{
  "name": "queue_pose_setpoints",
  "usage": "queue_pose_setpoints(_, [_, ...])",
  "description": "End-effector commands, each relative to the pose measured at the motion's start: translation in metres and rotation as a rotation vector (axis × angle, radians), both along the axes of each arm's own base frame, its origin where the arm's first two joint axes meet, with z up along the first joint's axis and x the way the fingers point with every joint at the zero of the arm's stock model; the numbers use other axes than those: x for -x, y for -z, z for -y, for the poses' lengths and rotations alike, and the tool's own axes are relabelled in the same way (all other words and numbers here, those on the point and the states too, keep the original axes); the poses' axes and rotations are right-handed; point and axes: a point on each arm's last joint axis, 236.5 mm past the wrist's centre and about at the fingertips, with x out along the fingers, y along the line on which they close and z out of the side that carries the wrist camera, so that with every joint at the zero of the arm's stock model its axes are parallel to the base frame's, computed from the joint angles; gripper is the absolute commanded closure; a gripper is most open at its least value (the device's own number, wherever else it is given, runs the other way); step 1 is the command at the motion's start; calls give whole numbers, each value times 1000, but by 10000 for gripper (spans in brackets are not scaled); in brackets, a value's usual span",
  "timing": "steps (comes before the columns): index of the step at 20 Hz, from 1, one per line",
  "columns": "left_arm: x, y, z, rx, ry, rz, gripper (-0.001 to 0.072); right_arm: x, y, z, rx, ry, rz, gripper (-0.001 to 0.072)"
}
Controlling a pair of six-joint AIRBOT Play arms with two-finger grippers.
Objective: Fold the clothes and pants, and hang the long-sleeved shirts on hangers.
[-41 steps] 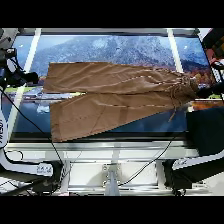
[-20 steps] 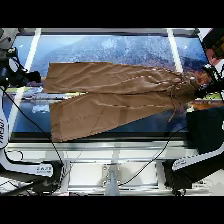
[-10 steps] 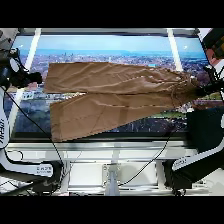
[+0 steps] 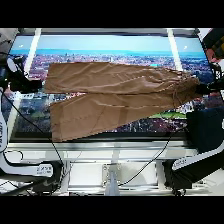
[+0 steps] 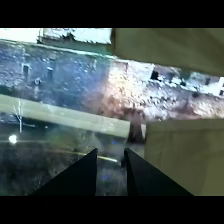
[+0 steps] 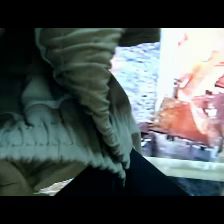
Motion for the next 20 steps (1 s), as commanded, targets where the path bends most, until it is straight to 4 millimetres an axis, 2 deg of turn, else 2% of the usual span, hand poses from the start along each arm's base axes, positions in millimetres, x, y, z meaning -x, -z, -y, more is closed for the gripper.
queue_pose_setpoints(1, [38, -8, 5, 37, -8, -9, 512, -1, -11, -16, -117, 31, 21, 679])
queue_pose_setpoints(3, [74, 7, 19, 129, -56, -23, 496, -1, -11, -18, -127, 28, 21, 679])
queue_pose_setpoints(5, [103, 27, 42, 246, -88, -9, 397, -5, -14, -24, -153, 31, 37, 679])
queue_pose_setpoints(6, [114, 37, 47, 276, -117, 1, 265, -6, -14, -24, -157, 32, 40, 678])
queue_pose_setpoints(7, [123, 48, 51, 294, -141, 6, 72, -6, -15, -25, -159, 33, 42, 679])
queue_pose_setpoints(9, [126, 69, 52, 300, -167, 26, 64, -6, -15, -25, -159, 32, 41, 678])
queue_pose_setpoints(10, [121, 77, 49, 289, -178, 60, 64, -6, -15, -25, -160, 32, 41, 678])
queue_pose_setpoints(13, [84, 83, 42, 296, -209, 200, 65, -6, -15, -25, -159, 33, 41, 678])
queue_pose_setpoints(14, [73, 85, 42, 308, -225, 237, 97, -6, -15, -25, -159, 32, 41, 678])
queue_pose_setpoints(15, [63, 89, 41, 319, -234, 267, 161, -6, -15, -25, -160, 33, 41, 678])
queue_pose_setpoints(16, [56, 93, 40, 325, -239, 289, 163, -6, -15, -25, -161, 32, 40, 678])
queue_pose_setpoints(18, [47, 102, 38, 340, -272, 308, 163, -6, -14, -25, -162, 32, 39, 678])
queue_pose_setpoints(20, [46, 109, 37, 336, -275, 301, 167, -5, -14, -26, -164, 34, 36, 678])
